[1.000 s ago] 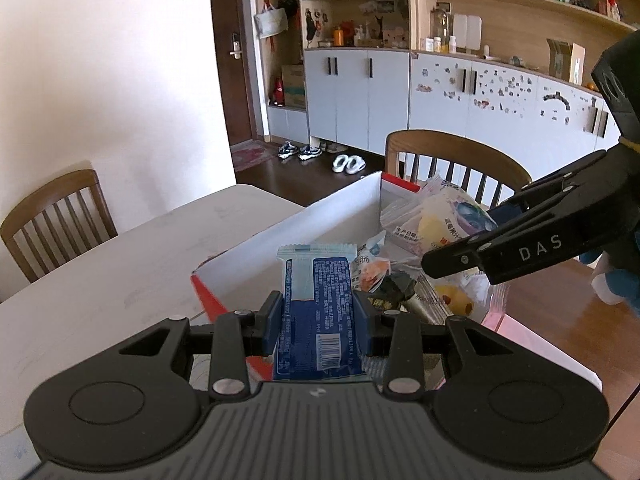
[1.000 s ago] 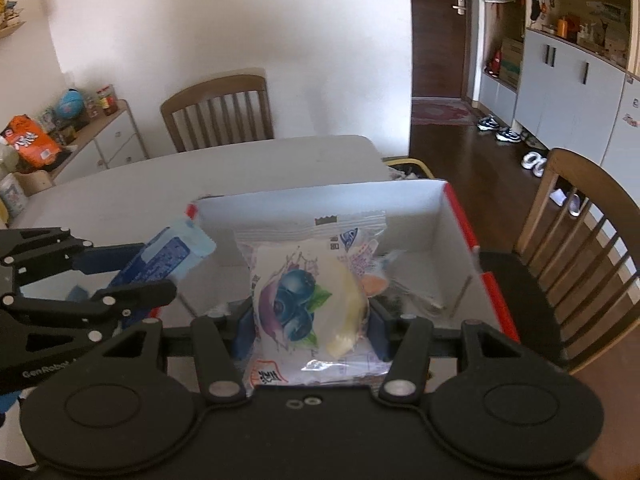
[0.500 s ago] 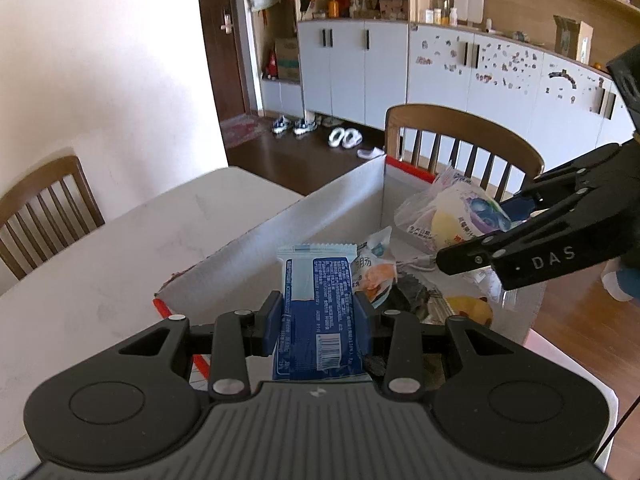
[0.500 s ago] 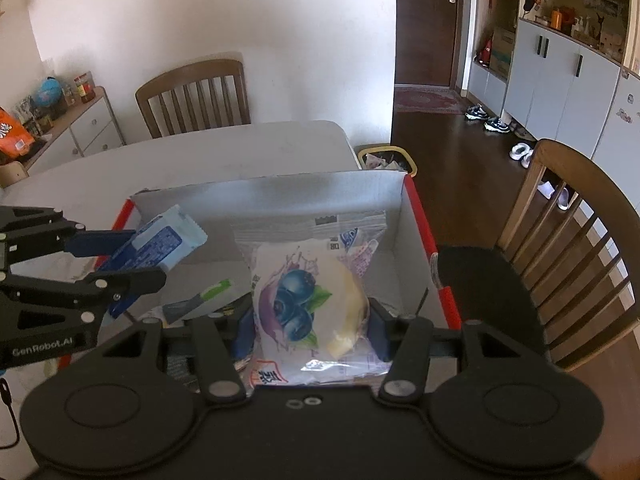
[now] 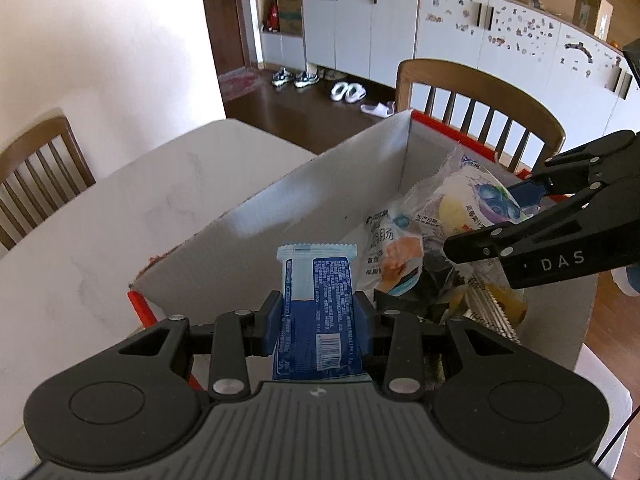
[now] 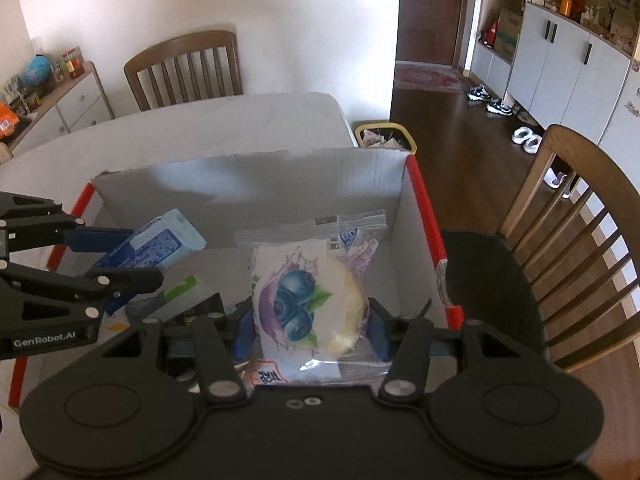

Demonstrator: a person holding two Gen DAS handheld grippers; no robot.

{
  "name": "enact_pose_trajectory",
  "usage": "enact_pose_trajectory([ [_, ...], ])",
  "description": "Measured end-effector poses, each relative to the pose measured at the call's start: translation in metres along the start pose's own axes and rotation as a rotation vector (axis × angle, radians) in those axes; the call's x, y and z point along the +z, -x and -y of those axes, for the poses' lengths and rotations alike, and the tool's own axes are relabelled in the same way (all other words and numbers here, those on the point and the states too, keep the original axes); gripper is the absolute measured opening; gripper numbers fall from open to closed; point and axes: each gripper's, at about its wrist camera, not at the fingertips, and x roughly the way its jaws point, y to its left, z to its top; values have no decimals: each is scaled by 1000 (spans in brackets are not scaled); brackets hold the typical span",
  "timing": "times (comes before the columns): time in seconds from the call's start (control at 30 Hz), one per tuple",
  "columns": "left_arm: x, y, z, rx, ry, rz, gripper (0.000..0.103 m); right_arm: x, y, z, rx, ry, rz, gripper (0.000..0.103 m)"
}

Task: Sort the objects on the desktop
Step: 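Carry the blue bar and blueberry bread bag with both tools into the red box, then open both tools to release the blue bar and bread bag into the box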

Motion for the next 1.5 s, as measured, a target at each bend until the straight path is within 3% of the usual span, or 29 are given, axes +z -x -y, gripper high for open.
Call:
enact_pose_trajectory([
  [0.63,7,-30,-4,-32,22,-127,36,-1,-16,2,2,7,-29,56],
  [0.87,7,-32,-2,-36,17,-142,38,-3,-7,2,17,12,-4,68],
  [1.13,8,-27,2,-41,6,-130,56,-3,8,0,34,20,19,68],
  [1.5,7,-11,-2,-59,57,-100,62,-5,27,-4,48,29,43,68],
])
